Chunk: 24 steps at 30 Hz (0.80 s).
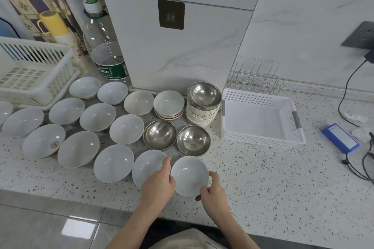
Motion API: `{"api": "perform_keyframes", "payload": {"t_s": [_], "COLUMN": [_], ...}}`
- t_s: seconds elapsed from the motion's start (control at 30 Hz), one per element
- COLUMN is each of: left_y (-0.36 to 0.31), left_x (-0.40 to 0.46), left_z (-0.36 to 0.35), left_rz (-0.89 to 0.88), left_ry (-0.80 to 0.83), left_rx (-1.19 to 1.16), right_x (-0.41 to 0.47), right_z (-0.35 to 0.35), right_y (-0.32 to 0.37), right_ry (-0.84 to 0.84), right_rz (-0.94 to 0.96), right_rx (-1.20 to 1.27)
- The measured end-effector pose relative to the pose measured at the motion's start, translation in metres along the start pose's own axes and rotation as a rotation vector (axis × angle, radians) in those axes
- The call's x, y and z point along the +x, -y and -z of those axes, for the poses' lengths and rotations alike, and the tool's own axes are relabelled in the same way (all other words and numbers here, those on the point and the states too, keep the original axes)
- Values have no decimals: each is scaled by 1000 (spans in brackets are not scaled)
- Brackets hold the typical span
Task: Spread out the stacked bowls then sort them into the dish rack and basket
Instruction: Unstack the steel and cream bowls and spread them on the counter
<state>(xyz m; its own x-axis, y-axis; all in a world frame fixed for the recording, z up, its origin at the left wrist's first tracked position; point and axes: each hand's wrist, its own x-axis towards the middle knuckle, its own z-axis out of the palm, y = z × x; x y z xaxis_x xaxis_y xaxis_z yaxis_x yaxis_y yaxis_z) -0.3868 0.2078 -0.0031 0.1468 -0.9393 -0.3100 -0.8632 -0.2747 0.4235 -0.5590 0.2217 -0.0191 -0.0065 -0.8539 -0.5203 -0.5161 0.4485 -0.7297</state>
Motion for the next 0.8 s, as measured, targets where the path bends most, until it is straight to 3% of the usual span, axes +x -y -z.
{"api": "perform_keyframes", "payload": {"t_s": [0.53, 0.8], "left_y": [-4, -6], "left_x": [2, 2], "left_z": [-6, -6], "left_rz": [154, 230], "left_ry": [-28, -52], "left_rx": [-92, -209], "right_x": [15, 19], "right_z": [23, 46], "right_y": [-9, -14], "right_ry": [273, 198], "right_rz": [-15, 47], "right_rx": [124, -41]}}
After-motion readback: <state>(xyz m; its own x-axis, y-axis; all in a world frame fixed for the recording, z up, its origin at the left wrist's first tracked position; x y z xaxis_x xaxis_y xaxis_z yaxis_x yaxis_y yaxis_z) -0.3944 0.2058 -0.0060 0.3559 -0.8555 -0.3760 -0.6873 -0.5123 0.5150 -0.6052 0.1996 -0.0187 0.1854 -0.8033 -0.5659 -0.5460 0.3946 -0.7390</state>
